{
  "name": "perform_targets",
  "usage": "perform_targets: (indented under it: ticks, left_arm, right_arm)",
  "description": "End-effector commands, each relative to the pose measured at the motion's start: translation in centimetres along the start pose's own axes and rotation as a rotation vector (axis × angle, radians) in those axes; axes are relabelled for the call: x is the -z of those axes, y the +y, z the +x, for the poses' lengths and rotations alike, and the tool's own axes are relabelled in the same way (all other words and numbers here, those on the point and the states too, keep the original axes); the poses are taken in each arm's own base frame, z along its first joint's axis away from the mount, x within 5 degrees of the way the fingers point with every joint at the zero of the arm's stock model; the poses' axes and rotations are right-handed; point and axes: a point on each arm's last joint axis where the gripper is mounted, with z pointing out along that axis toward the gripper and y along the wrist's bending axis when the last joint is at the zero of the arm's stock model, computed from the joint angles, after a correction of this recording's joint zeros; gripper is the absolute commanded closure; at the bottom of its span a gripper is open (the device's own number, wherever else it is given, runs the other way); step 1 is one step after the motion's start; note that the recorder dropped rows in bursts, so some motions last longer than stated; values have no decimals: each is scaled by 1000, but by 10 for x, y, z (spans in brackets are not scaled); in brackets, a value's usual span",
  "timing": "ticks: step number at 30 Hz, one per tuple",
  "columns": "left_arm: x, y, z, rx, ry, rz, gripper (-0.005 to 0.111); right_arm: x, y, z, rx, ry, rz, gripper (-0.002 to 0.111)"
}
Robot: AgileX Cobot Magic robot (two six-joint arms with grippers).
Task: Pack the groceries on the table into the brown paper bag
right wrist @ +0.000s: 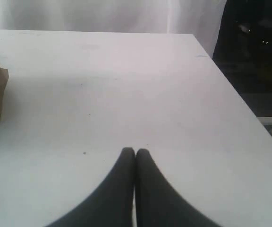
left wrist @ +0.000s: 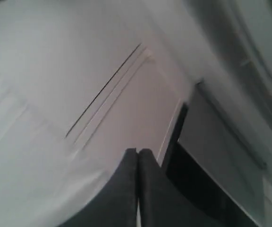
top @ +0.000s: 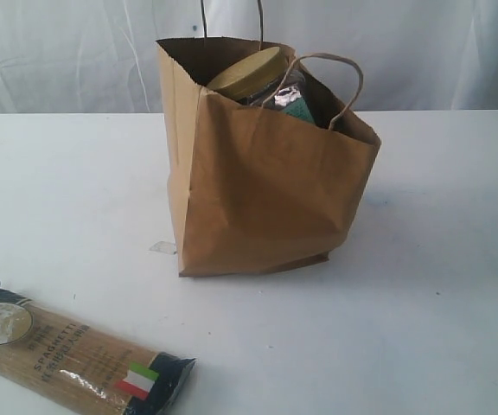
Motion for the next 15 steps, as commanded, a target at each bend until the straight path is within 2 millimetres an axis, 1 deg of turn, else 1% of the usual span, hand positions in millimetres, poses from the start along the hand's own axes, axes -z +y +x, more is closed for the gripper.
perform_targets:
  ticks: [1, 2, 3, 4, 6, 8, 9, 10, 11, 13, 14, 15]
  left_arm:
    - [-44, -33, -22, -607, 151, -61, 107]
    - [-51, -27, -21, -793, 296, -156, 107]
    - [-57, -16, -20, -934, 423, -255, 107]
    - [-61, -4, -17, -1009, 509, -328, 107]
    - [-60, 37, -3, -1079, 747, -549, 107]
    - [-51, 80, 19, -1095, 984, -709, 107]
    - [-43, 99, 32, -1120, 1099, -733, 107]
    - [-37, 112, 43, -1132, 1175, -719, 107]
    - [-28, 129, 60, -1126, 1263, -679, 107]
    - [-17, 145, 83, -1071, 1339, -592, 107]
    - [-14, 152, 99, -1017, 1351, -506, 107]
    - [-10, 156, 108, -977, 1358, -453, 107]
  right_arm:
    - [0, 0, 0, 10, -5, -1, 108]
    - [0, 0, 0, 10, -5, -1, 108]
    - [0, 0, 0, 10, -5, -1, 108]
    - [0, 0, 0, 10, -5, -1, 108]
    - [0, 0, 0, 10, -5, -1, 108]
    - [0, 0, 0, 10, -5, -1, 108]
    - [0, 0, 0, 10, -5, -1, 108]
    - [0, 0, 0, 10, -5, -1, 108]
    - [0, 0, 0, 10, -5, -1, 108]
    - [0, 0, 0, 10, -5, -1, 108]
    - [0, 0, 0, 10, -5, -1, 108]
    - [0, 0, 0, 10, -5, -1, 108]
